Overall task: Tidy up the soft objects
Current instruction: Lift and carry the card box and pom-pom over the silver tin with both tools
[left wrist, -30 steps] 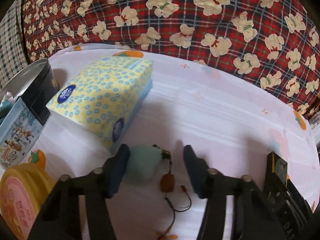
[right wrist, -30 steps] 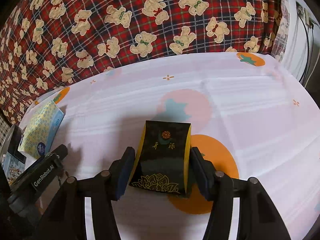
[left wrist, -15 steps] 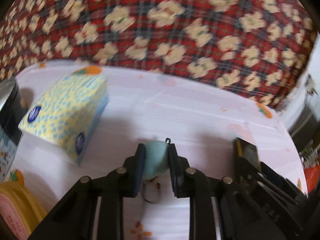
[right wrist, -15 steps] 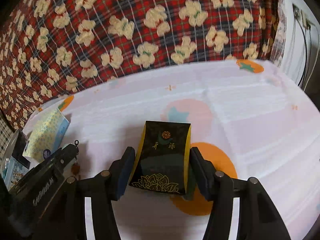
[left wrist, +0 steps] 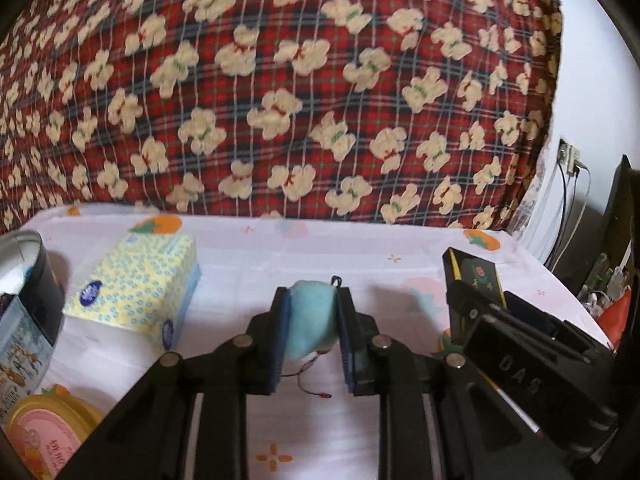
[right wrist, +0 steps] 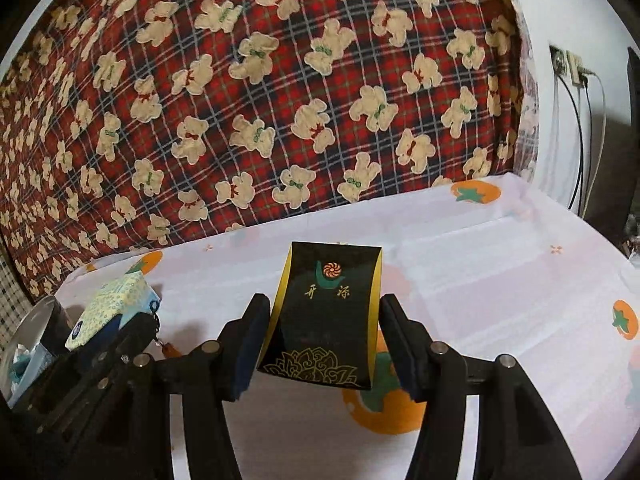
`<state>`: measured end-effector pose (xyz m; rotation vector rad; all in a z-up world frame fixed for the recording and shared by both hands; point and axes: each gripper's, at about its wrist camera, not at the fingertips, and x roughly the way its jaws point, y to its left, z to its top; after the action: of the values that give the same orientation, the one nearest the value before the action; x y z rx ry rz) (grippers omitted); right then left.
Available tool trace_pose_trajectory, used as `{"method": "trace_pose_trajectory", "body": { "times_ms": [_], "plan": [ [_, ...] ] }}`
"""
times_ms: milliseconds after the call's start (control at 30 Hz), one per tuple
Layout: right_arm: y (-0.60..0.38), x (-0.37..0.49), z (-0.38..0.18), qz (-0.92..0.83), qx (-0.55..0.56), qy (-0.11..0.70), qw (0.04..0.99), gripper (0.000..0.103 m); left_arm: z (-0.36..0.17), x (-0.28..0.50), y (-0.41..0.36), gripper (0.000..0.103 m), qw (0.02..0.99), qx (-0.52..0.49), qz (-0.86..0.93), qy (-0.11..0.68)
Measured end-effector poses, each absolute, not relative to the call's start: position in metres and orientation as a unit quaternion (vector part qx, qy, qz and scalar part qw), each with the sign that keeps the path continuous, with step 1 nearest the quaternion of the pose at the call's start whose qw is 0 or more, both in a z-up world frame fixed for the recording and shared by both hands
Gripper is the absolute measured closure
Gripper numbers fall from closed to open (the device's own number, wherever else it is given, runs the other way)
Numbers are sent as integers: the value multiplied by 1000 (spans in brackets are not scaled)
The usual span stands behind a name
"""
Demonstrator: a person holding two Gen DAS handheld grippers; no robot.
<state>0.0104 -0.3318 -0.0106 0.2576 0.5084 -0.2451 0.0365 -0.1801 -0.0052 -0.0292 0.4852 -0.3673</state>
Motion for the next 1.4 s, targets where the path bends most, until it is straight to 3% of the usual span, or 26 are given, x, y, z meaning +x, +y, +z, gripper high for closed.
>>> {"method": "trace_pose_trajectory", "body": {
  "times_ms": [633,1400],
  "plan": [
    [-313,-18,0,-179,61,188,964,43,0,18,-178,82,962,0,-187,201],
    [-296,-37,1,-177,59,171,968,43,0,5,-163,82,964,-10,-187,190]
  ]
}}
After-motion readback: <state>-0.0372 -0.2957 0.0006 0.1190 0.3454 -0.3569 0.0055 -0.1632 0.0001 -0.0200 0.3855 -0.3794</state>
